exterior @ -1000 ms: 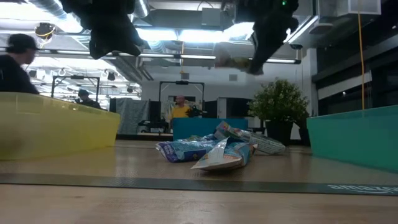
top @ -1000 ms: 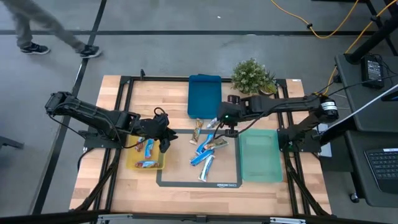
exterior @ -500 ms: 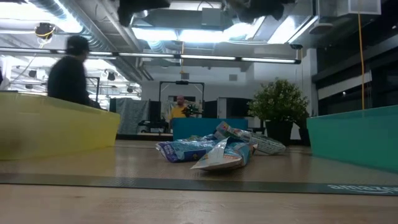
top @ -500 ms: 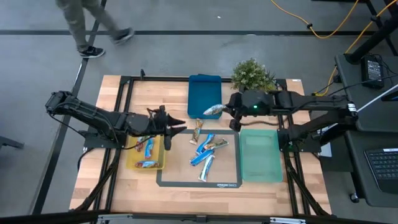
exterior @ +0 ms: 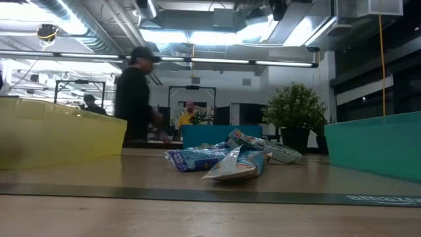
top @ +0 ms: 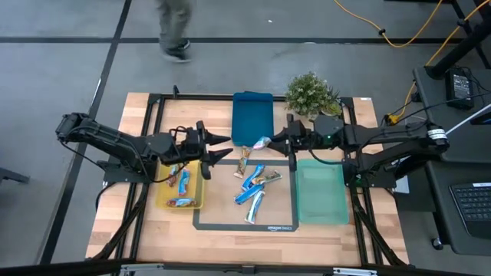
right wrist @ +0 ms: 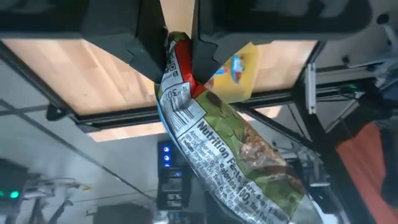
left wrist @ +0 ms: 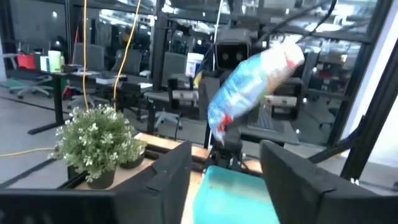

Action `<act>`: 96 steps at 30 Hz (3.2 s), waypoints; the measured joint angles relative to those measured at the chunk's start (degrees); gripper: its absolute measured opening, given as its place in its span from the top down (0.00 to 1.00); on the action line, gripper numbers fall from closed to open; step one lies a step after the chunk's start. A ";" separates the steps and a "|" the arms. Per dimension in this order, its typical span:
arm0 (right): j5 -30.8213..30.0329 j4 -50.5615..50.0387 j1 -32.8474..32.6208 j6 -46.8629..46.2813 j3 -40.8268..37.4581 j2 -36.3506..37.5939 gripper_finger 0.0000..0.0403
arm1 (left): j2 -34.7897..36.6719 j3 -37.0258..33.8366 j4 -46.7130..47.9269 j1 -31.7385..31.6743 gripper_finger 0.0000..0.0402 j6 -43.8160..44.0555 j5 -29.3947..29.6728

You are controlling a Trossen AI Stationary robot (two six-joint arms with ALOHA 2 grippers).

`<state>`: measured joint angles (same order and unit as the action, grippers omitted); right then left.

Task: Pick and place Granola Bars by type
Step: Put the red granola bar into the yellow bin

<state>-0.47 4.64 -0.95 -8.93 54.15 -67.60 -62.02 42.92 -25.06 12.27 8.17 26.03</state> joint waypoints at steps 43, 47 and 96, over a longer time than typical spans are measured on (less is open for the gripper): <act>3.71 1.56 1.90 -3.79 -0.09 -0.53 0.86 | -18.76 20.24 -2.29 -2.73 0.52 -13.36 -1.14; 3.71 1.47 1.92 -2.85 -0.09 -0.53 0.86 | -18.76 20.24 -2.31 -2.75 0.62 -13.26 -2.04; -6.92 -47.83 1.97 6.30 13.05 10.45 0.47 | -11.98 20.20 20.36 6.55 0.91 -7.29 6.49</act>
<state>-7.38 -43.19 1.02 -2.63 67.20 -57.16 -73.99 63.11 -4.70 18.83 0.89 32.52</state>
